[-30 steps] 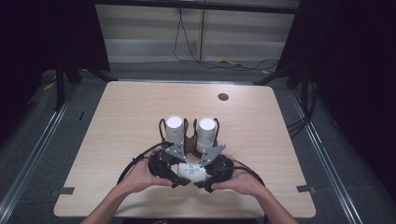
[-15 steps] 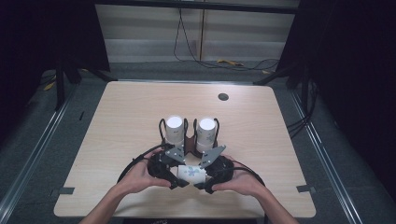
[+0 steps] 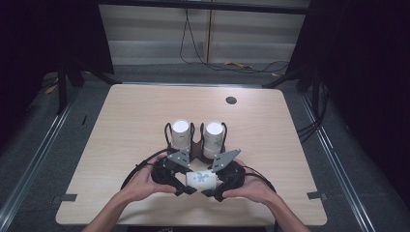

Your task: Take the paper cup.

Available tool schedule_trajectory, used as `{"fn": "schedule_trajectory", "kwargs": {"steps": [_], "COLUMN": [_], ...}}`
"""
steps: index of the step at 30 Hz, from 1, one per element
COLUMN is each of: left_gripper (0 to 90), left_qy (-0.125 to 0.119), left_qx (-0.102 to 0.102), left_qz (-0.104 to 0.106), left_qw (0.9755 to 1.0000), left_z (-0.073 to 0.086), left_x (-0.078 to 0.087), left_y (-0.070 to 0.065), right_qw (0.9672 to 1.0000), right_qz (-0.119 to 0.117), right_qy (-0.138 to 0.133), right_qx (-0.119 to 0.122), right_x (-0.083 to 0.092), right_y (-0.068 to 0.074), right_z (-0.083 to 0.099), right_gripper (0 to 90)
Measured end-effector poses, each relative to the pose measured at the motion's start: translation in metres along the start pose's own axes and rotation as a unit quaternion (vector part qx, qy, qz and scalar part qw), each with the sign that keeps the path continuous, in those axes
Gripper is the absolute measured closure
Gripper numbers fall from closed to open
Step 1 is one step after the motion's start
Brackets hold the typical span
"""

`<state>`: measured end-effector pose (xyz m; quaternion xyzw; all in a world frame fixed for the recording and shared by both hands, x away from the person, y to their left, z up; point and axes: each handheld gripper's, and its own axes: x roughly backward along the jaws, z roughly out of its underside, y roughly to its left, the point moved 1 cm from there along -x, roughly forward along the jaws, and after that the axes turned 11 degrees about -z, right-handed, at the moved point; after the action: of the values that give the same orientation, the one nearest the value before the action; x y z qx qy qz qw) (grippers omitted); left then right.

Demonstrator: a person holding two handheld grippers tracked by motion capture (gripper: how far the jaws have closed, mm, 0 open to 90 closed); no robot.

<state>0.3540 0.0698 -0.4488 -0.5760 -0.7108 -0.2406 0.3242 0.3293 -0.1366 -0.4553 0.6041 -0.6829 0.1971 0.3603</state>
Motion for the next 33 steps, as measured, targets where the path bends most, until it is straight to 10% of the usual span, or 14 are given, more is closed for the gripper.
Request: {"fn": "schedule_trajectory", "kwargs": {"steps": [19,33], "left_gripper": [35.7,35.6], "left_qy": [-0.045,-0.125], "left_qx": [0.031,0.102], "left_qz": [-0.011,-0.003], "left_qw": [0.9984,0.9869], "left_z": [0.006,0.021], "left_x": [0.005,0.008], "left_y": [0.003,0.011], "right_qw": [0.9939,0.9866], "right_qz": [0.025,0.024], "right_qy": [-0.095,-0.149], "right_qx": [-0.049,-0.062], "right_x": [0.027,0.036], "right_y": [-0.003,-0.003], "right_z": [0.023,0.022], "right_gripper": [14.1,15.2]}}
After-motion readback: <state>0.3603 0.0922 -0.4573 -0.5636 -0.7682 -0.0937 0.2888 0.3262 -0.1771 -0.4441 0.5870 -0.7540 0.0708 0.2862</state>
